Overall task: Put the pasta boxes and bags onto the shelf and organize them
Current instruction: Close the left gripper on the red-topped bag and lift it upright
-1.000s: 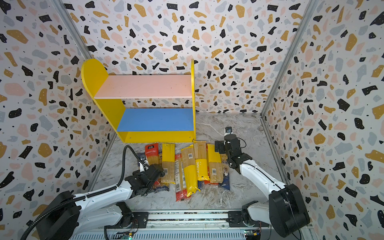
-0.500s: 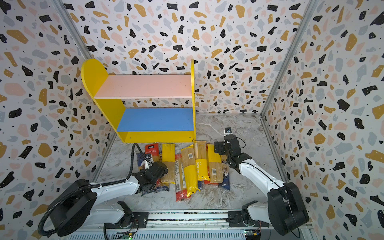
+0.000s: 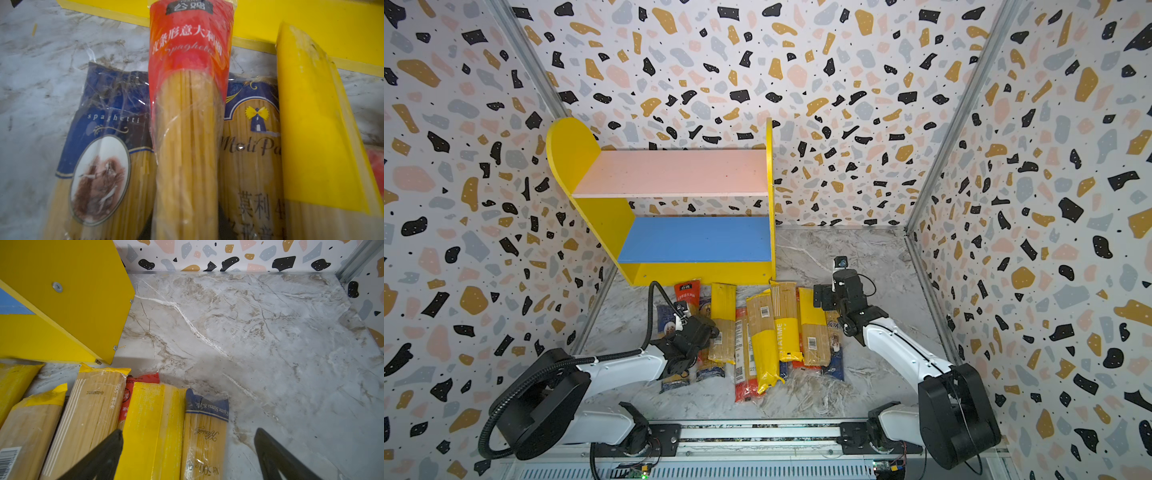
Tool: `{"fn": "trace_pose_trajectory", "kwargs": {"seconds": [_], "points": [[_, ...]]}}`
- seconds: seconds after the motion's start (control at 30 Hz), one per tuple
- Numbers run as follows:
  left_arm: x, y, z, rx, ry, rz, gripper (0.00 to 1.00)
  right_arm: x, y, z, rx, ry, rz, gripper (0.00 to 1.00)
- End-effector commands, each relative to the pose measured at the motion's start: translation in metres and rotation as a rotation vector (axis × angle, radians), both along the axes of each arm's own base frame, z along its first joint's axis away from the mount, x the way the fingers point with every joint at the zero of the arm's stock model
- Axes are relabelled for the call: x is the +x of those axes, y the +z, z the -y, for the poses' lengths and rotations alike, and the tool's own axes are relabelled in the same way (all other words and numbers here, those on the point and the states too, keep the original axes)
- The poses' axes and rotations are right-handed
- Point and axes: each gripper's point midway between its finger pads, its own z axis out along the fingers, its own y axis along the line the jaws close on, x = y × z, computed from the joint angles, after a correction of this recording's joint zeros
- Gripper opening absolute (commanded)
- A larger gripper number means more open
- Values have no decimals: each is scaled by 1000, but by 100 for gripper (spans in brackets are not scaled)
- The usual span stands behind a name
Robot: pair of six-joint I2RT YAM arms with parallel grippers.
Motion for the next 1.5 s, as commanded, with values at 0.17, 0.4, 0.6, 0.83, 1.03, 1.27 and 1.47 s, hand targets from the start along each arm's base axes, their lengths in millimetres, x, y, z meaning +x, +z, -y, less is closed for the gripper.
{"fn": "trace_pose_trajectory", "kwargs": {"seconds": [0.17,0.4,0.6,0.83,1.03,1.27,1.47], "points": [[-13,23,9,-35,-90,-38,8,3,24,-6,55,17,43,99],[-3,71,16,-48,-146,62,0,2,27,-7,65,25,46,99],[0,102,24,-40,-229,102,0,1,31,-9,78,38,50,99],[-3,128,31,-85,-288,182,0,0,37,-11,92,51,55,99],[-6,136,27,-90,-293,212,0,-2,39,-12,99,57,54,99],[-11,177,48,-206,-392,278,0,-3,45,-13,108,61,64,99],[-19,235,57,-276,-461,344,0,-3,58,-16,124,78,81,99]]}}
